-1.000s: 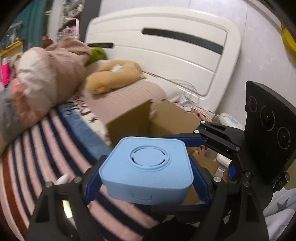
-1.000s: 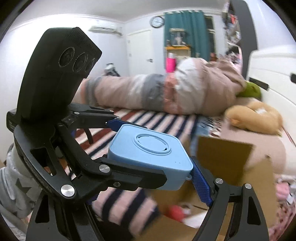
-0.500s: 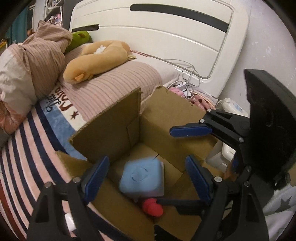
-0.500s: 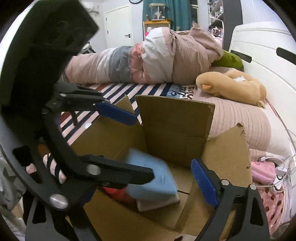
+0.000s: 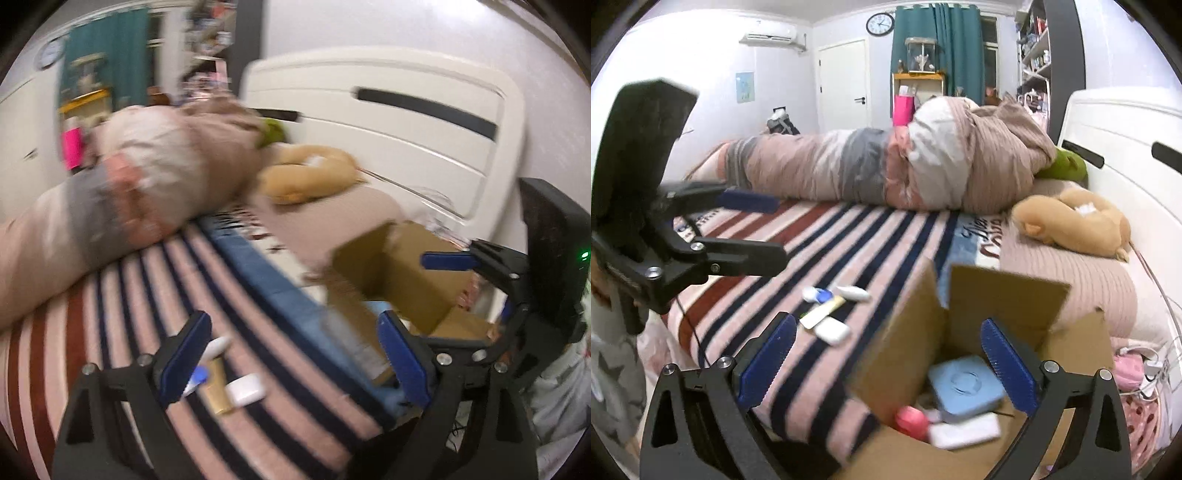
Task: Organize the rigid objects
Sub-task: 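Grasp the gold bar-shaped item with the right gripper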
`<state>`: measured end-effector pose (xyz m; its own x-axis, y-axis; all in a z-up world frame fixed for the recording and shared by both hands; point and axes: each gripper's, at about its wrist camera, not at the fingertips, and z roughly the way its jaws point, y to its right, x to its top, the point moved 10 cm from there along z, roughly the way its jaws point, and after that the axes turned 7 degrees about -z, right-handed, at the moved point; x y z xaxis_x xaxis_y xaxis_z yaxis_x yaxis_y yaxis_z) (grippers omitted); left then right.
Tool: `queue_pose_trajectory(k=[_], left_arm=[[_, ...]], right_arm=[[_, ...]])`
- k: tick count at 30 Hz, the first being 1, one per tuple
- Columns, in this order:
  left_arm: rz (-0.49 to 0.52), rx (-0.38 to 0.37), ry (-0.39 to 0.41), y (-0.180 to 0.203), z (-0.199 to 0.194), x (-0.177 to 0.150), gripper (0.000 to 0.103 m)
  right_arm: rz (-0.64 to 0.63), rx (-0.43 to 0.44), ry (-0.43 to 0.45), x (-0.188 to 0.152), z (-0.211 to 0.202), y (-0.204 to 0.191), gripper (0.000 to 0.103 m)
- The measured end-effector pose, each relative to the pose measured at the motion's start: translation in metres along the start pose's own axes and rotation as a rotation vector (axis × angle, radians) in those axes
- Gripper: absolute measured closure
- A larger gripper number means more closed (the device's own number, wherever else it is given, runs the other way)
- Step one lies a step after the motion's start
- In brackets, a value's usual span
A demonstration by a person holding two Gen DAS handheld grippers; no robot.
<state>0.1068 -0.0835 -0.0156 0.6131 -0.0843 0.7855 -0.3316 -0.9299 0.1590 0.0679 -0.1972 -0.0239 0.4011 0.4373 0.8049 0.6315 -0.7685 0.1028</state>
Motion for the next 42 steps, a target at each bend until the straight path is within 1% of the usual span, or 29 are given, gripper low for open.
queue_pose_trajectory(k=[2, 3, 7, 9, 11, 13, 14, 15, 16, 17, 21, 23, 24, 27, 29, 31, 32, 33, 34, 35, 36, 38, 42], left_arm=[[-0.057, 0.041, 0.039, -0.037, -0.016, -0.011, 0.014], [-0.078, 0.067, 0.047, -0.054, -0.021, -0.017, 0.014], [-0.138, 0.177, 0.052, -0.116, -0.025, -0.045, 0.014], [-0.16, 0.209, 0.045, -0.142, -0.018, -0.06, 0.014], [-0.171, 0.203, 0.031, -0.162, -0.005, -0.075, 0.014], [-0.185, 0.202, 0.003, -0.178, 0.011, -0.091, 0.014], [-0.194, 0.199, -0.013, -0.183, 0.02, -0.097, 0.014], [-0.202, 0.194, -0.026, -0.187, 0.026, -0.103, 0.014], [-0.218, 0.187, -0.04, -0.193, 0.035, -0.109, 0.014], [-0.232, 0.178, -0.05, -0.197, 0.043, -0.114, 0.014], [-0.269, 0.145, -0.089, -0.204, 0.07, -0.131, 0.014], [-0.262, 0.152, -0.101, -0.205, 0.079, -0.134, 0.014], [-0.257, 0.158, -0.104, -0.206, 0.082, -0.135, 0.014], [-0.245, 0.166, -0.11, -0.205, 0.089, -0.139, 0.014], [-0.243, 0.165, -0.113, -0.203, 0.092, -0.139, 0.014], [-0.239, 0.165, -0.113, -0.2, 0.093, -0.139, 0.014], [-0.238, 0.165, -0.113, -0.2, 0.092, -0.14, 0.014], [-0.238, 0.164, -0.113, -0.2, 0.091, -0.14, 0.014], [-0.235, 0.164, -0.114, -0.199, 0.09, -0.14, 0.014], [-0.233, 0.164, -0.114, -0.198, 0.09, -0.14, 0.014], [-0.232, 0.164, -0.114, -0.197, 0.089, -0.14, 0.014], [-0.232, 0.164, -0.114, -0.197, 0.088, -0.14, 0.014], [-0.227, 0.162, -0.117, -0.193, 0.083, -0.141, 0.014]], right_arm=[[-0.02, 0.027, 0.011, 0.011, 0.006, -0.021, 0.002], [-0.043, 0.06, 0.006, 0.017, 0.012, -0.038, 0.002], [-0.092, 0.119, -0.029, 0.028, 0.039, -0.088, 0.003], [-0.103, 0.129, -0.061, 0.024, 0.063, -0.112, 0.003], [-0.116, 0.16, -0.103, 0.016, 0.09, -0.134, 0.003], [-0.119, 0.16, -0.156, 0.004, 0.117, -0.146, 0.004], [-0.118, 0.16, -0.191, -0.005, 0.134, -0.149, 0.008], [-0.112, 0.165, -0.222, -0.013, 0.147, -0.148, 0.016], [-0.102, 0.171, -0.253, -0.021, 0.158, -0.148, 0.02], [-0.084, 0.183, -0.292, -0.031, 0.175, -0.147, 0.026], [-0.047, 0.193, -0.367, -0.053, 0.216, -0.137, 0.039], [-0.031, 0.198, -0.387, -0.058, 0.232, -0.134, 0.042], [-0.024, 0.201, -0.393, -0.059, 0.239, -0.132, 0.045], [-0.049, 0.19, -0.387, -0.056, 0.25, -0.133, 0.05], [-0.059, 0.174, -0.4, -0.056, 0.256, -0.133, 0.05], [-0.067, 0.135, -0.422, -0.056, 0.268, -0.127, 0.052], [-0.064, 0.109, -0.433, -0.058, 0.273, -0.122, 0.058], [-0.059, 0.102, -0.435, -0.059, 0.276, -0.121, 0.065], [-0.047, 0.108, -0.429, -0.06, 0.277, -0.119, 0.066], [-0.034, 0.118, -0.423, -0.06, 0.275, -0.118, 0.073], [-0.031, 0.129, -0.422, -0.06, 0.275, -0.118, 0.083], [-0.012, 0.178, -0.421, -0.06, 0.27, -0.124, 0.089], [-0.004, 0.272, -0.443, -0.068, 0.254, -0.141, 0.089]])
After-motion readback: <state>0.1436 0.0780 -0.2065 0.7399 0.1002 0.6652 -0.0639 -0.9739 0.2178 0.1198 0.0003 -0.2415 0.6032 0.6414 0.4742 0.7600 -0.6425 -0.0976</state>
